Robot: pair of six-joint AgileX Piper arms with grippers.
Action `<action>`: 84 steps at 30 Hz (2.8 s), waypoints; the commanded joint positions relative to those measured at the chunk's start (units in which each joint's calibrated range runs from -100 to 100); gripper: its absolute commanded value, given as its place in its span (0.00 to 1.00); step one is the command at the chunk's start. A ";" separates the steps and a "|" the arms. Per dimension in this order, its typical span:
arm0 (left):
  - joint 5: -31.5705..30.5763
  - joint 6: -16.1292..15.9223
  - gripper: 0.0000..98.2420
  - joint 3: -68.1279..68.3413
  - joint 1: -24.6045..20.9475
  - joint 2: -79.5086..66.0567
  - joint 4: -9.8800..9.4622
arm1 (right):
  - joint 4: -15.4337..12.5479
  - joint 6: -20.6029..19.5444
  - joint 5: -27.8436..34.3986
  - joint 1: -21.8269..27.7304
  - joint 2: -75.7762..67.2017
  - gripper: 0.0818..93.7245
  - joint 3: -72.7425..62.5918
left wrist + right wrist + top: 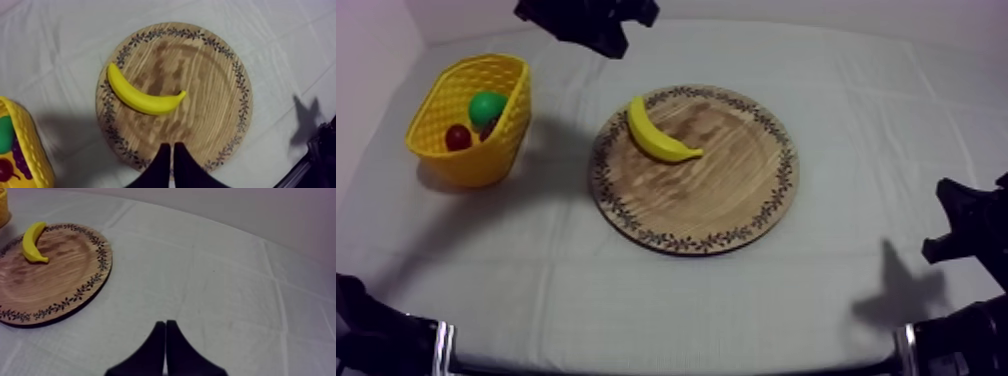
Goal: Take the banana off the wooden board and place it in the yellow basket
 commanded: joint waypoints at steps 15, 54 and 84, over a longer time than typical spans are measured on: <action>2.68 32.33 0.00 -8.37 -0.25 4.12 -0.68 | -0.02 0.01 0.03 0.01 0.00 0.00 0.05; 7.99 37.91 0.91 -8.68 -1.06 5.93 1.63 | -0.02 0.05 0.03 0.01 0.00 0.00 0.05; 8.70 34.05 0.83 -14.68 -1.42 27.90 2.40 | -0.02 0.05 0.03 0.01 0.00 0.00 0.05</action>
